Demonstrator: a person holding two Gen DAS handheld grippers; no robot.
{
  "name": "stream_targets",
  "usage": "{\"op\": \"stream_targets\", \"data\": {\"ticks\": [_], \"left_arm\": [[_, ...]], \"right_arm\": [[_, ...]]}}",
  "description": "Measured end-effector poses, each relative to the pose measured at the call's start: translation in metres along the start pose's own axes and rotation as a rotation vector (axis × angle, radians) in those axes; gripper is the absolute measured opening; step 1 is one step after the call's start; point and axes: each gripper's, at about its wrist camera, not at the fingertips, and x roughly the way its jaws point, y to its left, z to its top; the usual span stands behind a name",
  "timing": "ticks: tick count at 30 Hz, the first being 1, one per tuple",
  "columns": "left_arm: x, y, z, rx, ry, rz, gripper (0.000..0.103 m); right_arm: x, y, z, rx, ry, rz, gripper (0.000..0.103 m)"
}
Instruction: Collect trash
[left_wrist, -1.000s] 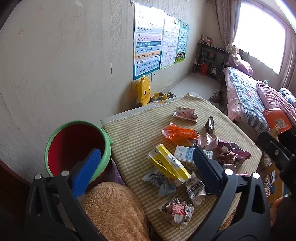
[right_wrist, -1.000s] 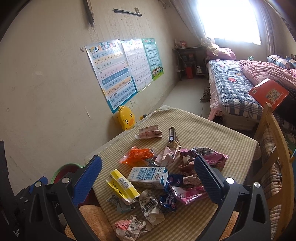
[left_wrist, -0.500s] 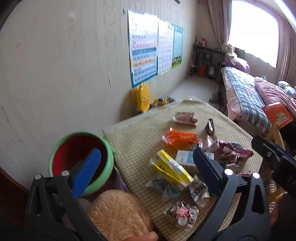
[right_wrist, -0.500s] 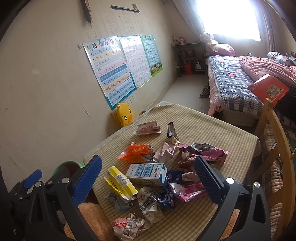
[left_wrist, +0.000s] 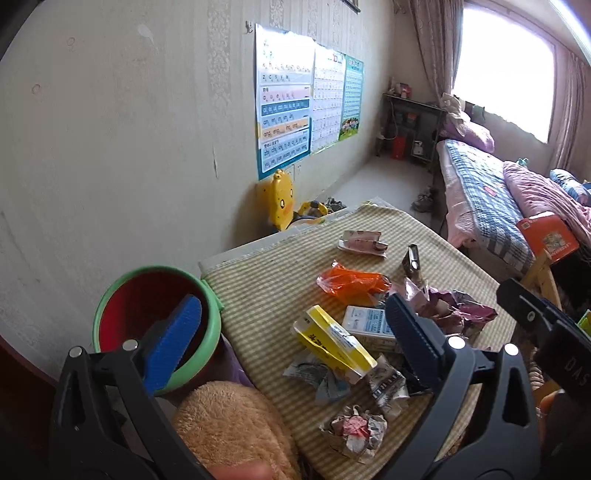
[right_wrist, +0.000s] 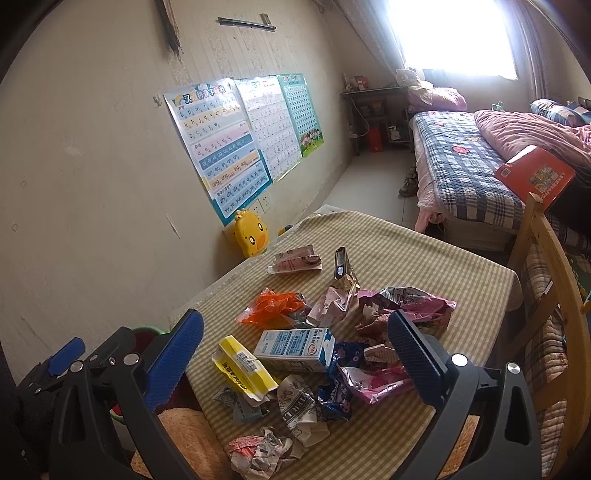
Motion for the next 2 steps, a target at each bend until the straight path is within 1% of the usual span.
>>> {"op": "stream_targets", "data": {"ticks": [2], "left_arm": [[0.0011,0.0004,-0.0013,-0.003,0.004,0.006,0.098]], "right_arm": [[-0.0001,0.0000,0.0000,-0.001,0.000,0.000,0.096]]}}
